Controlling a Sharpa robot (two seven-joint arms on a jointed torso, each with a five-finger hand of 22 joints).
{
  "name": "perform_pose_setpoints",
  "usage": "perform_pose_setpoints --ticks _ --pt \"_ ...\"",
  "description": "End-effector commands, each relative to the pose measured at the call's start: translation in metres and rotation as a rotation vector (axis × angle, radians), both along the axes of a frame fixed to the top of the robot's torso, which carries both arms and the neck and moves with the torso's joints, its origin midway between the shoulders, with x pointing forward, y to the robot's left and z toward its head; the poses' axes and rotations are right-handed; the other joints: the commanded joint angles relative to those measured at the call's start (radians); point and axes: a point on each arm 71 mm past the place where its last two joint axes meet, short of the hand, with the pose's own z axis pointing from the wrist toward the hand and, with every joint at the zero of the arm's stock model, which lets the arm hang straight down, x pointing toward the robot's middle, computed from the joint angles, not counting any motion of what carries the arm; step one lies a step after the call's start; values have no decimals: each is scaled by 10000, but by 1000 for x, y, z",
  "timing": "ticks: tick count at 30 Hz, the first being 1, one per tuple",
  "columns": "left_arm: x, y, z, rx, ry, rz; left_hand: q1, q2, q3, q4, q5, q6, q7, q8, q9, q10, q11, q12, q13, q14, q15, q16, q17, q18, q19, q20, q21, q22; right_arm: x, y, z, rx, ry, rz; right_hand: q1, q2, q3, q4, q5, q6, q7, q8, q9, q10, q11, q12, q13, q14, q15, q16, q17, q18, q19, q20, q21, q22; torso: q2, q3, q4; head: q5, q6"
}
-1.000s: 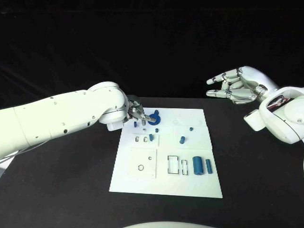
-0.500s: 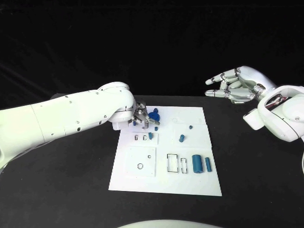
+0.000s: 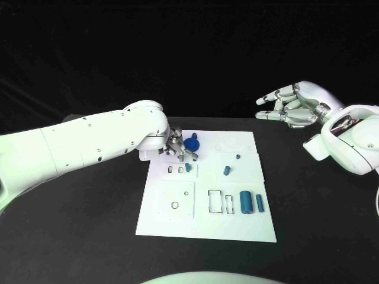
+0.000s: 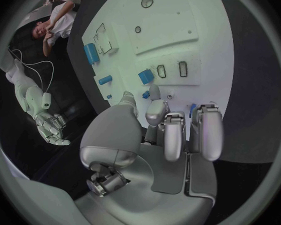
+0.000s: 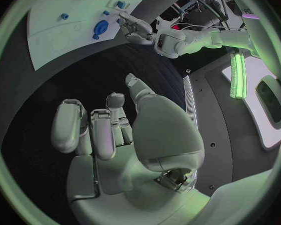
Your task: Assemble the parts on the task board
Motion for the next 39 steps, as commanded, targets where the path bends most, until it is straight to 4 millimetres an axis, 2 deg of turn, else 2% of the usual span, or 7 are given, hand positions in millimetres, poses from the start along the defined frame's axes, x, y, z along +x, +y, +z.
perform_pose_setpoints --ticks 1,8,15,20,29,39 --pt "-1 -1 -2 270 255 -239 44 116 -66 -4 -43 -80 20 42 29 10 -25 60 11 1017 -65 24 2633 -113 443 -70 67 837 1 1 -1 -139 38 79 -113 -14 -74 2 28 52 0 40 3 -77 22 -34 -15 529 -45 -50 355 67 -53 -18 -59 -4 5 -3 -5 -16 6" --pt "-1 -2 -5 319 331 -262 141 190 -109 -11 -42 -102 14 67 94 14 -31 65 22 1017 -70 24 2633 -118 449 -77 80 863 2 2 -2 -165 80 104 -122 4 -90 23 48 56 -3 55 3 -77 19 -42 -31 527 -48 -60 345 70 -60 -22 -72 -24 21 -3 16 -29 -1" --pt "-2 -5 -6 339 397 -353 247 278 -141 -17 -41 -125 11 88 157 21 -34 76 40 1017 -73 24 2633 -122 455 -80 91 886 3 4 -3 -174 105 155 -130 13 -101 37 57 55 -4 61 2 -94 18 -66 -61 526 -50 -67 338 73 -66 -23 -81 -40 18 -5 0 -15 -25" --pt "-2 -5 -7 347 425 -390 272 297 -150 -19 -41 -130 11 93 173 21 -35 77 41 1017 -73 24 2633 -124 457 -81 96 896 3 4 -4 -189 122 183 -132 27 -110 50 74 53 -6 69 0 -97 16 -73 -73 523 -52 -78 324 75 -71 -25 -91 -54 25 6 4 -33 -43" --pt "-3 -8 -10 352 496 -418 343 325 -173 -32 -40 -135 7 107 210 37 -37 97 67 1017 -75 24 2633 -127 462 -82 105 915 3 5 -4 -202 156 236 -137 43 -122 69 99 47 -6 77 -2 -111 15 -93 -100 521 -54 -88 314 80 -82 -27 -108 -83 33 -3 0 -16 -78" --pt "-4 -10 -16 364 607 -423 445 361 -200 -47 -39 -147 5 121 256 43 -39 105 79 1017 -76 24 2633 -127 461 -83 107 921 4 5 -5 -225 189 217 -106 72 -120 72 133 47 -11 92 -4 -111 9 -98 -114 520 -58 -101 301 80 -83 -31 -115 -89 32 10 3 -13 -102"
